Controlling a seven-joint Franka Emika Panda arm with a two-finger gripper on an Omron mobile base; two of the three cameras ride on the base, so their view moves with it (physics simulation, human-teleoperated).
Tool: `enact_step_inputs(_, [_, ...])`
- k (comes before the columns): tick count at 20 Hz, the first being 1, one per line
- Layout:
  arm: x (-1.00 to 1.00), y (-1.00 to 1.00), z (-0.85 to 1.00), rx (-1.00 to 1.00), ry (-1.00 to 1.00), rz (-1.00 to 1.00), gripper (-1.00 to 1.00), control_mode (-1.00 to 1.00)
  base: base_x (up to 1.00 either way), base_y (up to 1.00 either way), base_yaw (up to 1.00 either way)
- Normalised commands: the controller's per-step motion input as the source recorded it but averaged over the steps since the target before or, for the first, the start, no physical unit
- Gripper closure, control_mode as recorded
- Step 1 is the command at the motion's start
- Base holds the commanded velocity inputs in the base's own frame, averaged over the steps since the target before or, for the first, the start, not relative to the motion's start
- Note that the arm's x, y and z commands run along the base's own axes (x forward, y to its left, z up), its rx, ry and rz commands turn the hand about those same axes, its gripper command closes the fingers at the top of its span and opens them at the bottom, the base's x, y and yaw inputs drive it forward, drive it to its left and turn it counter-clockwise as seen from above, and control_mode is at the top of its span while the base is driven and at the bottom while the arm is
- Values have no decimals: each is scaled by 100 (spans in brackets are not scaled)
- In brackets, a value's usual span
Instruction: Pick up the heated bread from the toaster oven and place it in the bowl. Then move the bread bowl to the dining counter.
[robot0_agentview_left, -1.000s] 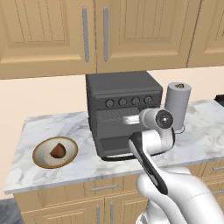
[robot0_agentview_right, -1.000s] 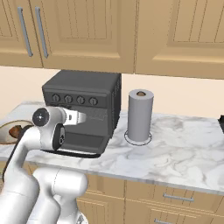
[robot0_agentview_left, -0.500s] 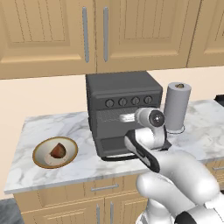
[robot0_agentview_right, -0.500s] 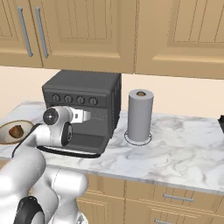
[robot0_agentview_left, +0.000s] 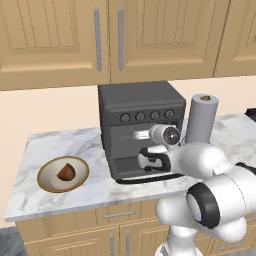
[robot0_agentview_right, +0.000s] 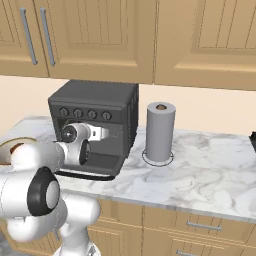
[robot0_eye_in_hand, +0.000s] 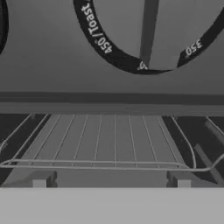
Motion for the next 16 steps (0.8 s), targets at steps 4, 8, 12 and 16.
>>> enact_step_inputs(4, [51, 0, -33, 2, 8, 0, -100, -100, 0, 0, 0])
enact_step_inputs(8, [41, 0, -16, 1, 24, 0, -100, -100, 0, 0, 0])
enact_step_inputs(12, [17, 0, -4, 0, 32, 0, -100, -100, 0, 0, 0])
enact_step_inputs(16, [-6, 6, 1, -3, -6, 0, -100, -100, 0, 0, 0])
